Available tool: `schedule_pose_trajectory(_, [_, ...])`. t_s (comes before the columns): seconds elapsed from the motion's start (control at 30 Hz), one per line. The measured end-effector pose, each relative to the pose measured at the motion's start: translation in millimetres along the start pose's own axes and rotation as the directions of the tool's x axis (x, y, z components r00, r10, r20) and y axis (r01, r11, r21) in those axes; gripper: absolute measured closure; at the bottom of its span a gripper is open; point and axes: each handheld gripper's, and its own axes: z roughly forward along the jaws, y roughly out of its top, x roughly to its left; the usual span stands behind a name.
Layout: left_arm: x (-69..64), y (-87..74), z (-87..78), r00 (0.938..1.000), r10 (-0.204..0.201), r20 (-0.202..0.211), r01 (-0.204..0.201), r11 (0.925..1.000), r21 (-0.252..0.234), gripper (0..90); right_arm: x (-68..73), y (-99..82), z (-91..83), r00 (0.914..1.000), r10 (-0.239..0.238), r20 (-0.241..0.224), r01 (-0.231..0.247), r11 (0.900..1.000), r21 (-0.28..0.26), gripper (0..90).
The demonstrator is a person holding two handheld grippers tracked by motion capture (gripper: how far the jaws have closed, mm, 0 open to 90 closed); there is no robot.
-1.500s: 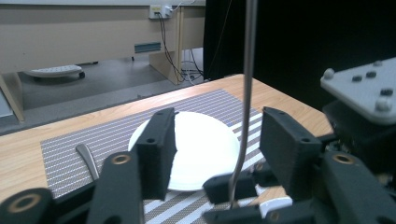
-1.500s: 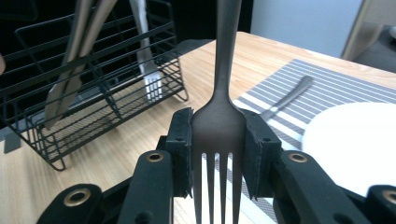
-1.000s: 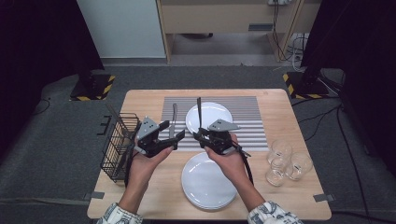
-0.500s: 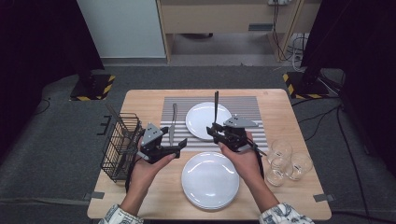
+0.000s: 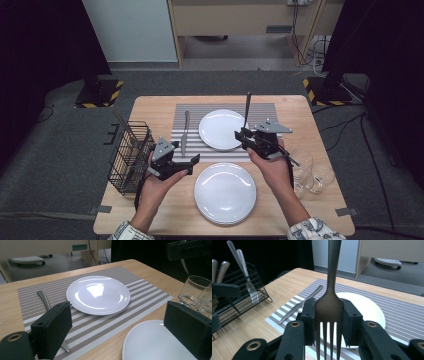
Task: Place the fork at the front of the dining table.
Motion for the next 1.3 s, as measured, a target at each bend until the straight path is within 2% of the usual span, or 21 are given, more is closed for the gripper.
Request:
schedule_pose_trajectory(0.3, [4.5, -6.0, -2.5, 0.9995, -0.030, -0.002, 0.030, 0.9995, 0.002, 6.2, -8.2, 6.1, -5.8, 0.9996, 0.002, 0.028, -0.002, 1.0000, 0.004, 67.5])
schedule_pose_trajectory(0.43, [6.4, -7.3, -5.4, 0.9998, -0.021, -0.008, 0.021, 0.9998, -0.001, 5.8, -10.6, 11.2, -9.8, 0.9989, -0.005, 0.048, 0.005, 0.9999, 0.010, 67.5])
schedule_pose_trajectory(0.63, [9.5, -14.8, -4.8, 0.9993, -0.034, -0.014, 0.035, 0.9994, 0.010, 5.5, -16.1, 17.6, -17.8, 0.9974, 0.001, 0.072, -0.002, 1.0000, 0.005, 67.5])
schedule_pose_trajectory(1.0, [0.4, -19.1, -1.0, 0.9999, -0.003, -0.010, 0.004, 0.9994, 0.034, 5.5, -30.2, 23.3, -32.1, 0.9921, 0.024, 0.123, -0.023, 0.9997, -0.011, 67.5])
schedule_pose_trajectory(1.3, [2.9, -22.0, -0.3, 0.9997, -0.011, -0.021, 0.011, 0.9992, 0.037, 5.5, -40.7, 21.8, -35.1, 0.9866, 0.042, 0.158, -0.041, 0.9991, -0.007, 67.6])
